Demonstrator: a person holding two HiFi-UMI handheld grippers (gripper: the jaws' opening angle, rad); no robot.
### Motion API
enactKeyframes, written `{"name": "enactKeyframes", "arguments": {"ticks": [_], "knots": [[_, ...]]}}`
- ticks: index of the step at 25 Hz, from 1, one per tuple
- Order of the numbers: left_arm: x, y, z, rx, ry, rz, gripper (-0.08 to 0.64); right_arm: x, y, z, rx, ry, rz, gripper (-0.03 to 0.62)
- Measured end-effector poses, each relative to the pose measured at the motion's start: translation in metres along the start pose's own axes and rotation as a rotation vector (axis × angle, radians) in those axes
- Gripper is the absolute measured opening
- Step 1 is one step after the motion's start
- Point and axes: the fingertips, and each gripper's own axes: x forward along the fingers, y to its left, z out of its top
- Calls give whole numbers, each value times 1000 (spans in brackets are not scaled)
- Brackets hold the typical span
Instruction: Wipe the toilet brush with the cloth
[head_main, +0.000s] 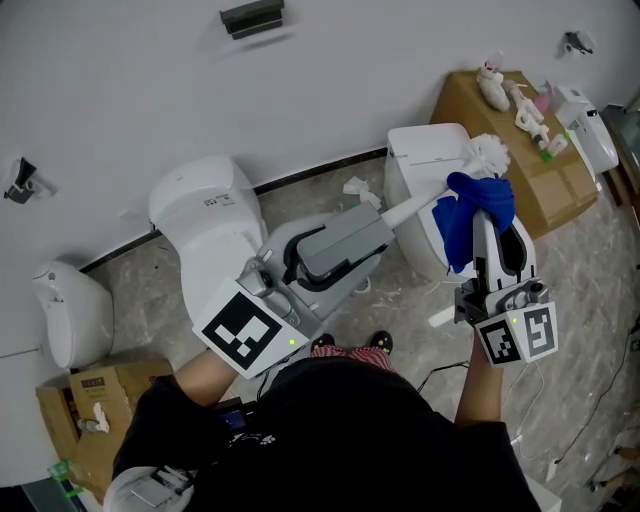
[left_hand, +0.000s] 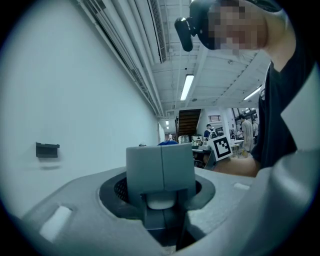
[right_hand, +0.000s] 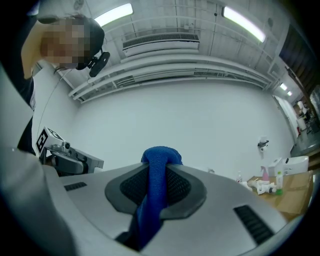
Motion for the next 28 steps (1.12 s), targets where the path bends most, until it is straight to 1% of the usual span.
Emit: {"name": "enactKeyframes", "arguments": {"ticks": [4,10,14,20,23,28], "knots": [[0,0,-1,-3,4,1,170,-5,5,-3,-9,18,5,69],[0,-1,-1,11,15,-10,170,-8,16,-6,1,38,25,69],[0,-1,-2,6,19,-14,170,-11,21,-6,5,46,37,69],[0,-3,-4,21,24,14,170,-24,29,-3,-6,34,60,69],[-1,-2,-4,-1,18,7,170,-26,30,-2,-4,29,60,69],[0,-3,-4,22,21,6,170,-33,32,-1,2,23,50,69]]}}
